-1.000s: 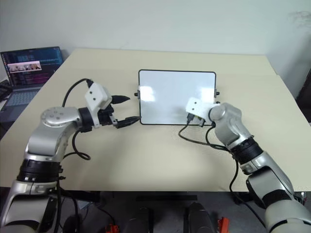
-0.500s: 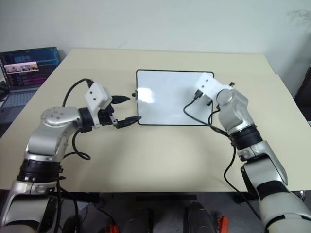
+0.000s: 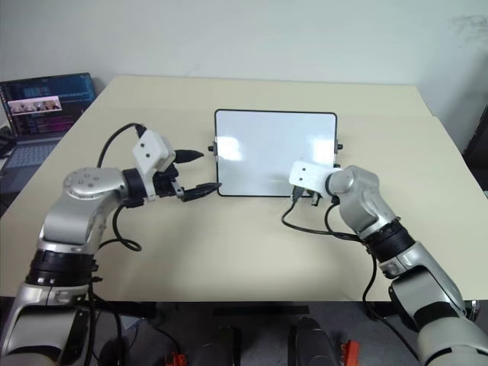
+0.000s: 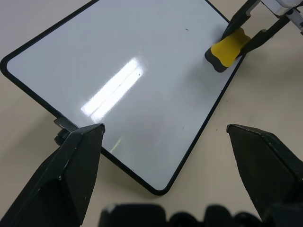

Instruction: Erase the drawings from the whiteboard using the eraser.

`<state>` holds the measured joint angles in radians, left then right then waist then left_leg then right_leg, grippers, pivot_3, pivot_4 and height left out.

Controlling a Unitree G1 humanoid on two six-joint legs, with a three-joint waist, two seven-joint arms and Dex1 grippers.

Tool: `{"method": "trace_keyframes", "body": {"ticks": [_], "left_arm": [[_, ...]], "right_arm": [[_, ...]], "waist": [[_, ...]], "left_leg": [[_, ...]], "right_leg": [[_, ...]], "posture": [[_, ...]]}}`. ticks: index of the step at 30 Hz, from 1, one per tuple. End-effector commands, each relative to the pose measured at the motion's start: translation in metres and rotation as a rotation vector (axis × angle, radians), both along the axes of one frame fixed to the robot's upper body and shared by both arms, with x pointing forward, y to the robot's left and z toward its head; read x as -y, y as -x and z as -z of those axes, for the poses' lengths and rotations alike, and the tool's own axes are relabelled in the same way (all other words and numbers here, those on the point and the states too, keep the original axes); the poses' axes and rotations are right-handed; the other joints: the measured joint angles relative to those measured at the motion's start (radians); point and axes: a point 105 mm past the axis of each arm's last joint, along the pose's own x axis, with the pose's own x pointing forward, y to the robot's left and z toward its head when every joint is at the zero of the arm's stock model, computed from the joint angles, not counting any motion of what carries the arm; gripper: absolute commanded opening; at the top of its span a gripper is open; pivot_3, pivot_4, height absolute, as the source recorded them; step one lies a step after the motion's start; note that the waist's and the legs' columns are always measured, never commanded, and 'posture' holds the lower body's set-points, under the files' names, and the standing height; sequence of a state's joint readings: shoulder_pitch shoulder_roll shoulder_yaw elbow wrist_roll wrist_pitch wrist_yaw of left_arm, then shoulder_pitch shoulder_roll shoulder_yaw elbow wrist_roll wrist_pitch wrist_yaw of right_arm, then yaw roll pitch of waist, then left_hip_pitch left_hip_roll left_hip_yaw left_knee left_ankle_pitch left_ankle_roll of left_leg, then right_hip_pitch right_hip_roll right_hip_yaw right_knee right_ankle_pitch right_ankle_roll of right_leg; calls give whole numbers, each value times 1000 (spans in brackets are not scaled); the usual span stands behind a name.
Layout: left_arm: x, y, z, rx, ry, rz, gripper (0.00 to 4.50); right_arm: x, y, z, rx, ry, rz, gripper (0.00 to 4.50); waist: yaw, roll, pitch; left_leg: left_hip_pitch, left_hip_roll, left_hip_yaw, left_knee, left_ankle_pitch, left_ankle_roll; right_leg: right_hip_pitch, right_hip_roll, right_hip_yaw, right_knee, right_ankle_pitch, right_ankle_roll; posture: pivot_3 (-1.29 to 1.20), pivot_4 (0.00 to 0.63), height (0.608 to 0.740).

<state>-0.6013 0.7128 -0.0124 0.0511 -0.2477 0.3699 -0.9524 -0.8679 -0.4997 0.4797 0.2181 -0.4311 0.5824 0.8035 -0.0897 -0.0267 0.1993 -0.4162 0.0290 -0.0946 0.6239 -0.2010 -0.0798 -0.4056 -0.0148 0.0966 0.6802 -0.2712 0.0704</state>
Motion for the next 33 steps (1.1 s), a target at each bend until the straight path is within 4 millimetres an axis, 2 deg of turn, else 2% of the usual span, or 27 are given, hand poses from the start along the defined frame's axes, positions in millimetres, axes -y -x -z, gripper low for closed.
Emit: {"method": "trace_keyframes", "body": {"ticks": [1,5,12,19,21,23,29,32,33], "left_arm": [[2,0,-15,55,-5,12,4500],[2,0,-15,55,-4,12,4500],[1,1,-14,51,-4,9,4500],[1,1,-14,50,-2,10,4500],[2,0,-14,50,-3,11,4500],[2,0,-14,51,-5,12,4500],[3,1,-13,49,1,15,4500],[9,4,-19,50,36,48,4500],[13,9,-22,44,44,84,4500]], "right_arm": [[16,-24,-42,178,-66,154,1110],[33,-39,-65,289,-129,291,1110],[36,-34,-51,240,-97,281,1110],[10,-6,-25,97,-2,1,1109],[-11,20,-10,-25,-14,-169,1108],[-19,33,-4,-74,-6,-245,1108],[4,15,-20,-1,-19,-120,1108],[10,15,-44,37,-127,-113,1108],[6,21,-57,40,-223,-140,1108]], "waist": [[-1,0,0],[3,0,0],[7,0,0],[6,0,0],[4,0,0],[2,0,0],[6,1,1],[7,1,1],[7,0,1]], "left_leg": [[0,0,0,0,0,0],[0,0,0,1,0,0],[0,0,0,0,0,0],[0,0,0,0,0,0],[0,0,0,0,0,0],[-1,0,0,-1,0,0],[-1,0,0,-1,0,0],[-1,0,0,-1,0,0],[-1,0,0,-1,0,0]], "right_leg": [[0,0,0,0,0,0],[0,0,0,0,0,0],[0,0,0,0,1,-2],[0,0,-1,0,1,-2],[0,0,0,0,1,-2],[0,0,-1,-1,1,-1],[0,0,-1,0,-1,1],[0,0,-1,-1,0,0],[0,0,-1,-1,0,0]], "posture": [[0,150,740],[0,150,740],[0,150,740],[0,150,740],[0,150,740],[0,150,740],[0,150,740],[0,150,740],[0,150,740]]}}
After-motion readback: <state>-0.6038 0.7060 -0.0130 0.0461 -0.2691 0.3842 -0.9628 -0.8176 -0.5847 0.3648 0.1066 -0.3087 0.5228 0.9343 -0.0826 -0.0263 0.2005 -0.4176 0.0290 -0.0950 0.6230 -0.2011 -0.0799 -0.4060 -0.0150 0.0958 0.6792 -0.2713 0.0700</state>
